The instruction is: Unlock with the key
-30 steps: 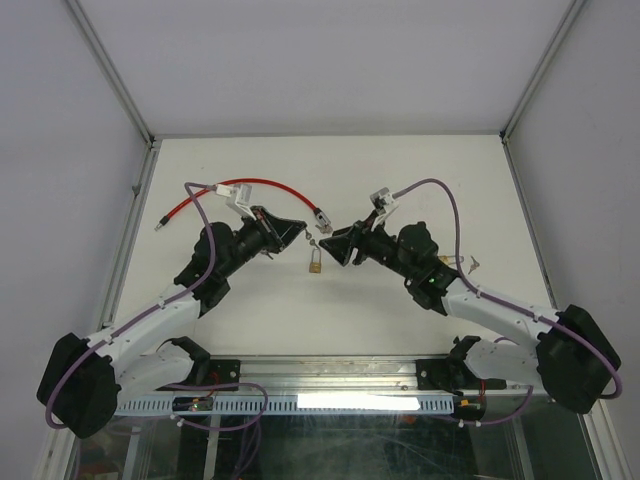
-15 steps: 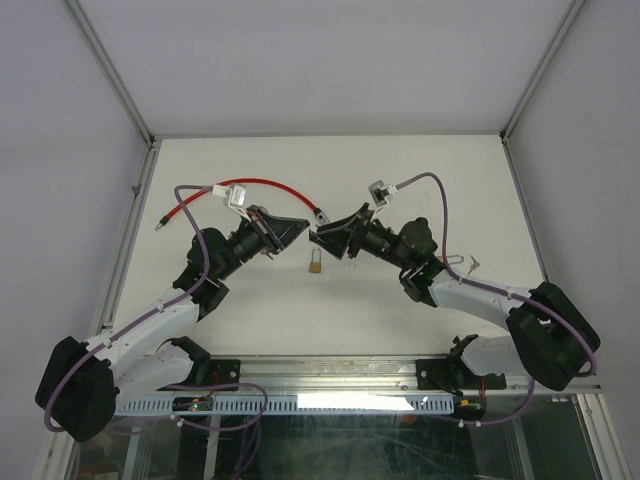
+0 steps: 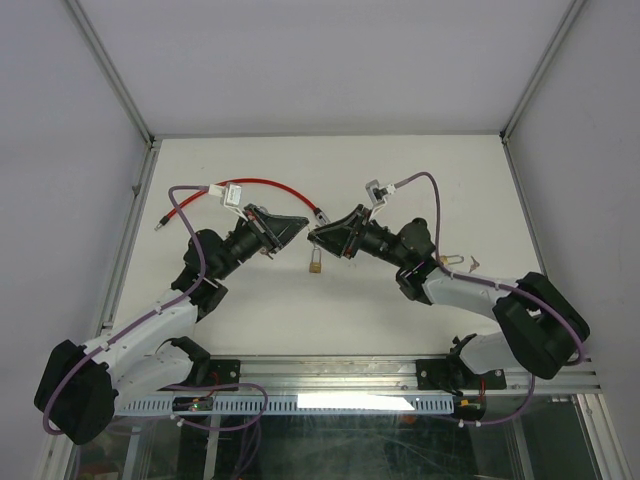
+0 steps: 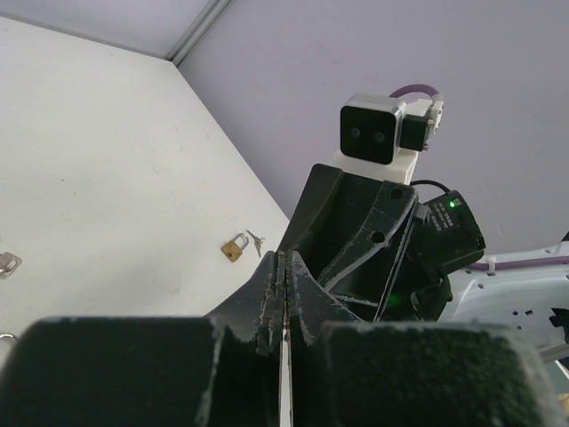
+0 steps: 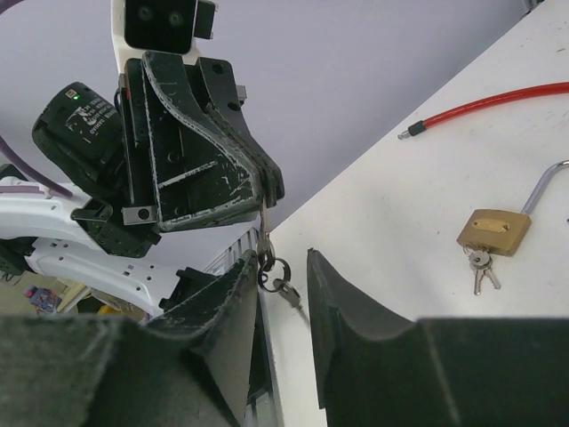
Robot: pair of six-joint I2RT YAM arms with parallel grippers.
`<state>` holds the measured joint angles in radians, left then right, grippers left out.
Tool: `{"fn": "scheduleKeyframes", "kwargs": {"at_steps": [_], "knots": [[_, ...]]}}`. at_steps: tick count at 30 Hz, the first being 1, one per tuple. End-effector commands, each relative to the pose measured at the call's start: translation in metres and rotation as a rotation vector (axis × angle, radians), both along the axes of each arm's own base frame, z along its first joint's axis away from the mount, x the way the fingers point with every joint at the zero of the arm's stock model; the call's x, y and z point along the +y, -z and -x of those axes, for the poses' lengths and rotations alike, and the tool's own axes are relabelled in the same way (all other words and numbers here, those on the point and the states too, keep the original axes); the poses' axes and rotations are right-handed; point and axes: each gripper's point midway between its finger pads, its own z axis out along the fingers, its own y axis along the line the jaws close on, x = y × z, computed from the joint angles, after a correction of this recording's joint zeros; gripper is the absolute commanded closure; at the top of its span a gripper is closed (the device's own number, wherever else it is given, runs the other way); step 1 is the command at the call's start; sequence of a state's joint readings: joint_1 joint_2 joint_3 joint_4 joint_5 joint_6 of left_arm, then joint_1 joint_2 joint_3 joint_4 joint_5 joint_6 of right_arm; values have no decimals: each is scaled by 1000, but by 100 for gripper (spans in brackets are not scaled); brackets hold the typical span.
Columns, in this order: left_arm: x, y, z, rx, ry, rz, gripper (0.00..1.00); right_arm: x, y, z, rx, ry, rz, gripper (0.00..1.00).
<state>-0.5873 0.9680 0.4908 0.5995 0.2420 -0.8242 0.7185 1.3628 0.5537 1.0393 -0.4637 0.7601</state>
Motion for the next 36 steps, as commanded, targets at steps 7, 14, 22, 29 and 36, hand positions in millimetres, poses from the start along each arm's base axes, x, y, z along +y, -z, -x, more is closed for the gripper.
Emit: {"fn": "scheduleKeyframes", "kwargs": {"at_steps": [7, 14, 22, 29, 36], "knots": [[5, -22, 6, -72, 4, 52, 100, 0, -28, 5, -72, -34, -103, 70], [6, -22, 5, -68, -3, 55, 100, -1, -32, 7, -81, -36, -111, 73], [6, -20, 6, -59, -2, 59, 100, -1, -32, 9, -84, -47, -118, 97], [10, -16, 0, -32, -44, 50, 88, -3, -19, 8, -54, -34, -88, 100], [11, -3, -7, 31, -73, -13, 54, -15, 2, 5, -7, 24, -37, 100]]}}
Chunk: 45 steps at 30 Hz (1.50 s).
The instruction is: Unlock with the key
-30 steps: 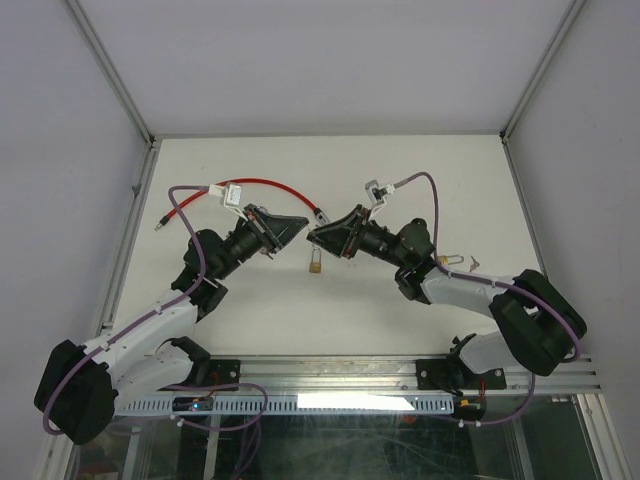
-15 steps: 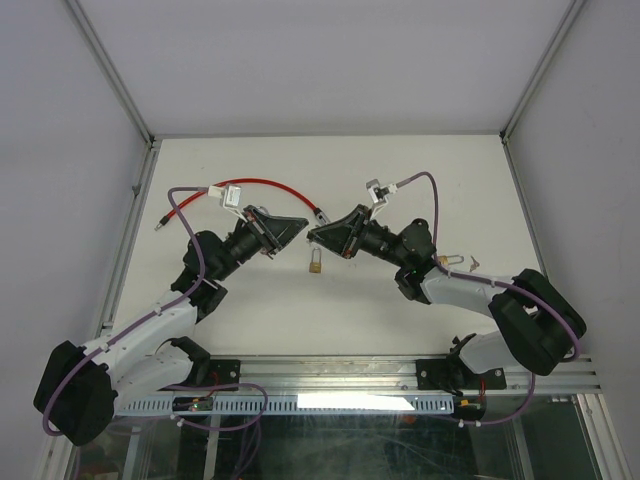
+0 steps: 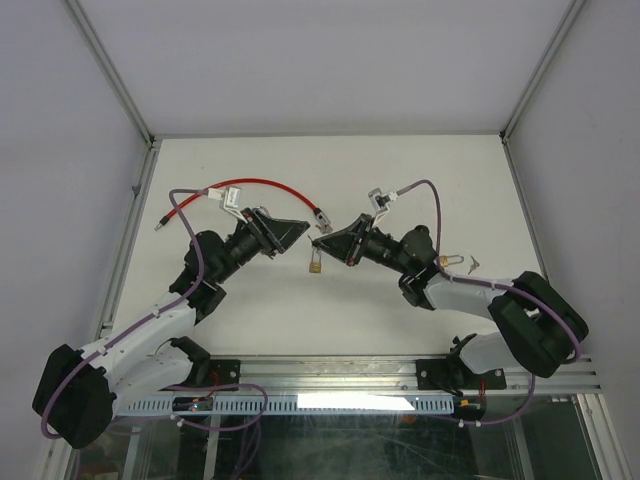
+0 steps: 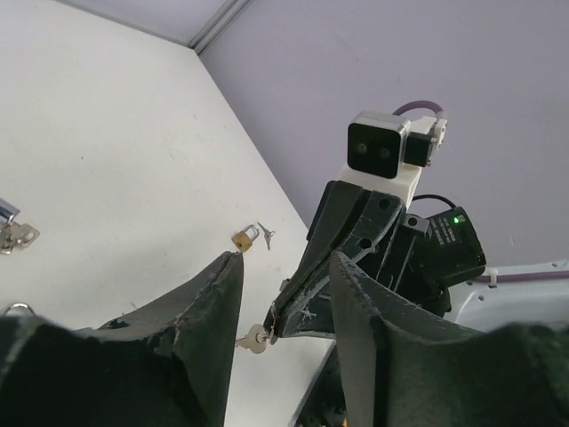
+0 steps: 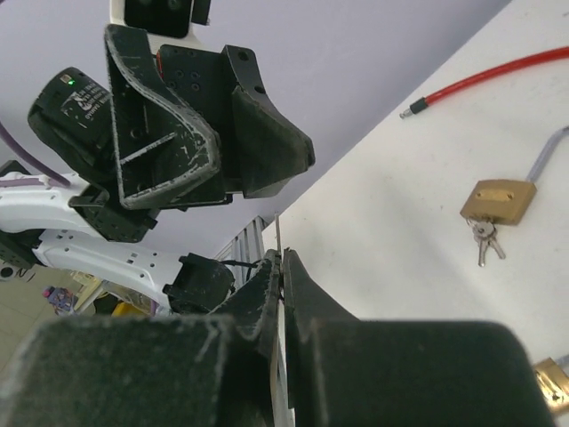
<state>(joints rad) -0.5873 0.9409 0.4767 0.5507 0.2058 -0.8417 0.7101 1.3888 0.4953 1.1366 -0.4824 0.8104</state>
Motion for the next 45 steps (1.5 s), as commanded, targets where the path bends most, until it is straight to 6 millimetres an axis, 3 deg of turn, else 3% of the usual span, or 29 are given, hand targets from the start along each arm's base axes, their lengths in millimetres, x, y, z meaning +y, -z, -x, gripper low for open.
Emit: {"fn": "scheduleKeyframes", "kwargs": {"at_steps": [1, 7, 11, 16, 19, 20, 28, 39, 45], "knots": [[5, -8, -7, -2, -43, -24, 50, -12, -7, -3, -34, 54, -3, 100], [8, 24, -19, 136, -88, -164, 27, -27, 17, -11, 24, 153, 93, 100], [10, 49, -22, 224, -99, -274, 17, -44, 35, -16, 68, 237, 154, 100], [17, 83, -24, 352, -116, -417, 4, -57, 50, -7, 112, 249, 198, 100], [17, 105, -23, 431, -104, -493, 2, -64, 58, -1, 130, 253, 215, 100], [18, 111, -23, 457, -101, -516, 1, -75, 60, -15, 121, 352, 225, 100], [21, 158, -27, 638, -82, -730, 1, -96, 72, -15, 119, 428, 277, 100], [5, 210, -44, 746, -97, -1090, 1, -104, 87, -17, 144, 459, 336, 100], [-10, 231, -44, 776, -72, -1198, 8, -108, 89, -16, 148, 472, 347, 100]]}}
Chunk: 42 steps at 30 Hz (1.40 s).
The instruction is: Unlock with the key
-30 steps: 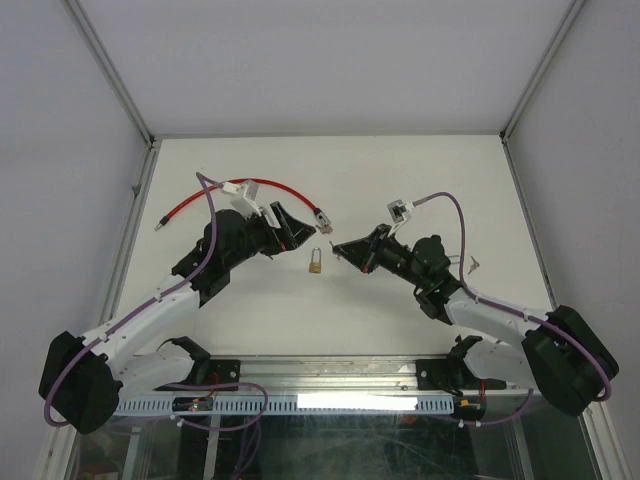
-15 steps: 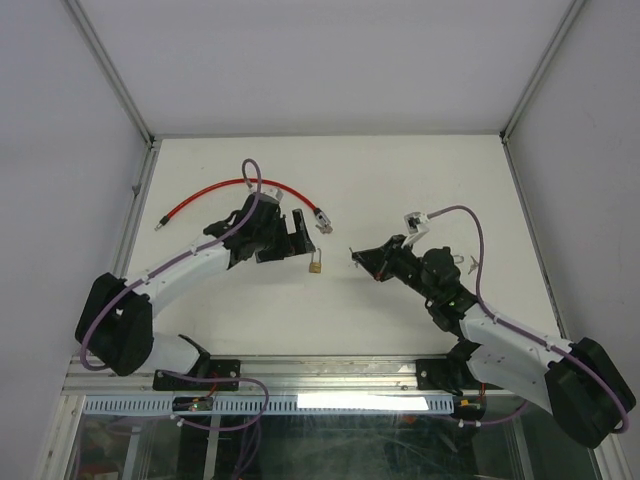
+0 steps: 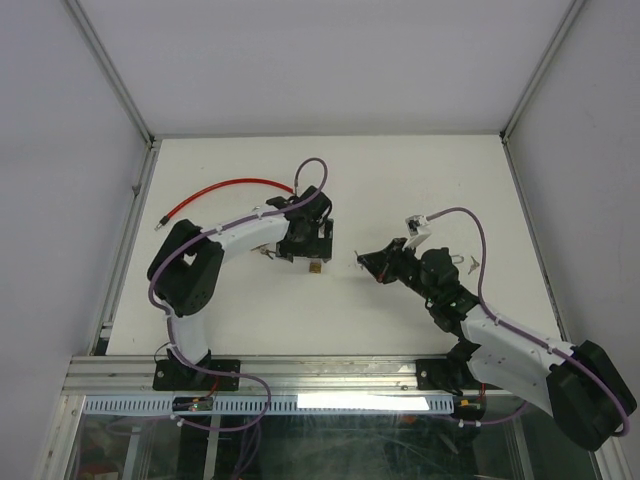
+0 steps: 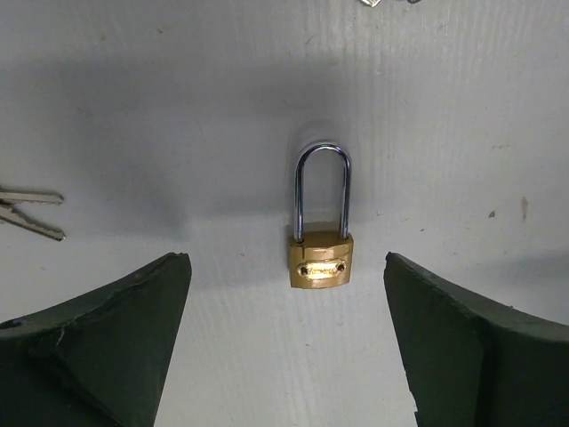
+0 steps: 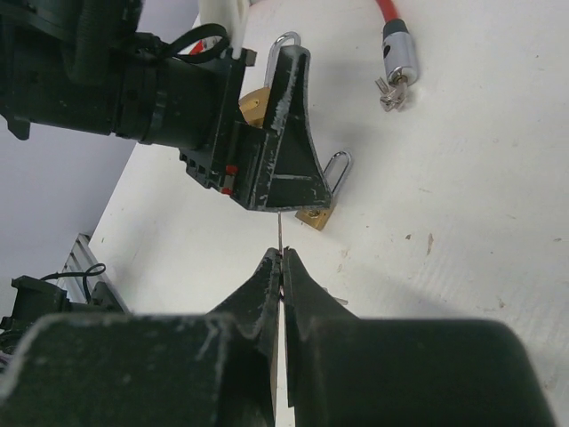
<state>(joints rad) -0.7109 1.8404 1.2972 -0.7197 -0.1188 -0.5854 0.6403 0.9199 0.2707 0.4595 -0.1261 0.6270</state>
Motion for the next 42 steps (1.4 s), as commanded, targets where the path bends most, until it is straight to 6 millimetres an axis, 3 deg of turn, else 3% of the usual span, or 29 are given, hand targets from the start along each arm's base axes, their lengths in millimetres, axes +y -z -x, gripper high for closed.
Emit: {"fn": "scheduleKeyframes", "kwargs": {"at_steps": [1, 13, 22, 28, 32, 42], "knots": [[-4, -2, -2, 1, 36, -71, 10, -6, -10, -6, -45, 35, 1, 100], [-14, 17, 4, 70, 66, -81, 30, -8, -8, -7, -34, 51, 1, 100], [-22, 38, 16, 118, 73, -89, 39, -7, -8, -7, -27, 44, 4, 100], [-29, 47, 22, 145, 69, -44, 56, -5, -8, -7, -15, 34, 7, 100], [-30, 38, 22, 126, 38, -5, 66, -3, -10, -6, -9, 26, 4, 100], [-39, -20, 2, 64, -159, 298, 81, 4, -20, -5, -4, 7, -22, 100]]}}
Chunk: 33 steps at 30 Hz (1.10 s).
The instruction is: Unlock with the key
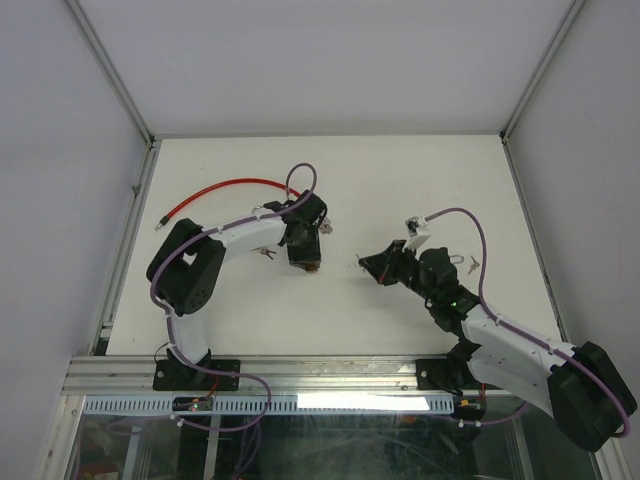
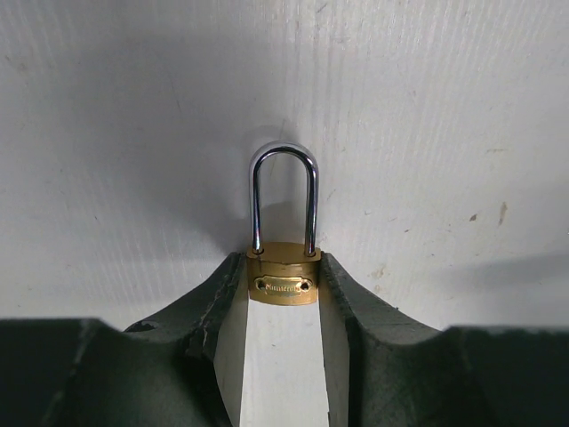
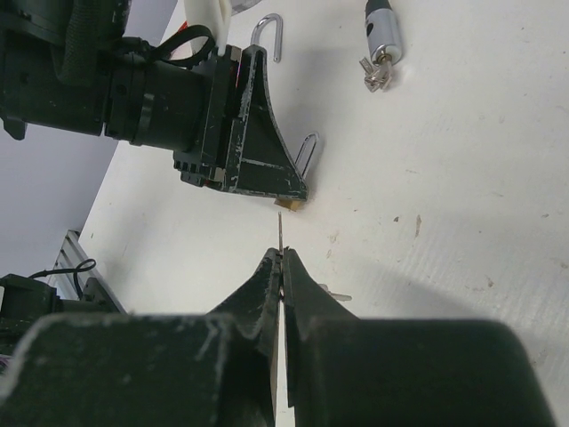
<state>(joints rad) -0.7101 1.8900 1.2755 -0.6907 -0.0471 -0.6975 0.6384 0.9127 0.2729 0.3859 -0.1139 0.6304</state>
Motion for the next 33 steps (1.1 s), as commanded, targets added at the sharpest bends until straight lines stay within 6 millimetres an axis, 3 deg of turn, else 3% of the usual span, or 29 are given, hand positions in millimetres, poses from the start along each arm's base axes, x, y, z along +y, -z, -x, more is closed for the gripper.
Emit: {"fn": "scheduleKeyframes", "kwargs": {"at_steps": [1, 15, 33], "knots": [[-29, -48, -12, -48, -112, 266, 81, 11, -35, -7, -59, -9, -61, 100], [-22, -95, -23, -97, -351, 514, 83, 48, -33, -4, -41, -57, -45, 100], [-29, -103, -19, -65, -387, 597, 83, 84, -13, -26, 1, -53, -19, 100]]}}
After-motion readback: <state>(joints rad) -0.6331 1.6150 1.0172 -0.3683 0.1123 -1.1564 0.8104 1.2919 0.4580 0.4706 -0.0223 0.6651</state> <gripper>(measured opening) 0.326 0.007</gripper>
